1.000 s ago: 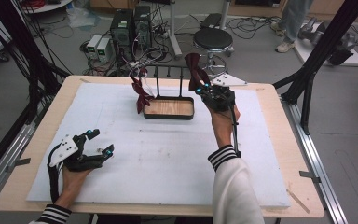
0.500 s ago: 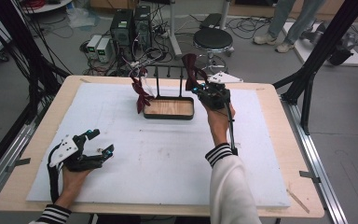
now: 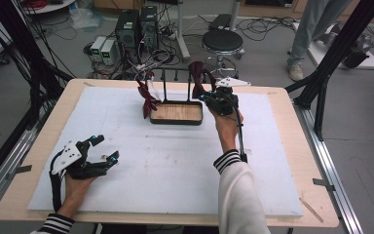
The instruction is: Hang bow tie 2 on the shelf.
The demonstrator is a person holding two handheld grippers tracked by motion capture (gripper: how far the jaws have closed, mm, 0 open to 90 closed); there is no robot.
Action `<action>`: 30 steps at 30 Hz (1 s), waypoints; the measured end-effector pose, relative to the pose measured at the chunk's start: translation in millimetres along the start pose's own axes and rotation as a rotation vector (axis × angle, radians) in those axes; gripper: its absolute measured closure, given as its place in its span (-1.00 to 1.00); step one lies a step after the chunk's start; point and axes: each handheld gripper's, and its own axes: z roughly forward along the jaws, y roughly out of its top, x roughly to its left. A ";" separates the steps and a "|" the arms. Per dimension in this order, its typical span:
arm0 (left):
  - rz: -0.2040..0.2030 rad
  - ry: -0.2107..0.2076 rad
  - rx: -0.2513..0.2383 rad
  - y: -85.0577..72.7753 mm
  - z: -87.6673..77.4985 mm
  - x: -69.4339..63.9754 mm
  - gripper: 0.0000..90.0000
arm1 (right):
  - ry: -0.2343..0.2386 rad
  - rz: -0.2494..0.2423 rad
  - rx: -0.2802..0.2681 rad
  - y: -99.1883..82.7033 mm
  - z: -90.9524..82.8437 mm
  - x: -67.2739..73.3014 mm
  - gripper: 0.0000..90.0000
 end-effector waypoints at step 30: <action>0.002 -0.002 -0.001 -0.1 0.1 -0.5 -0.64 | 0.021 0.192 0.159 -19.4 14.3 -18.1 0.89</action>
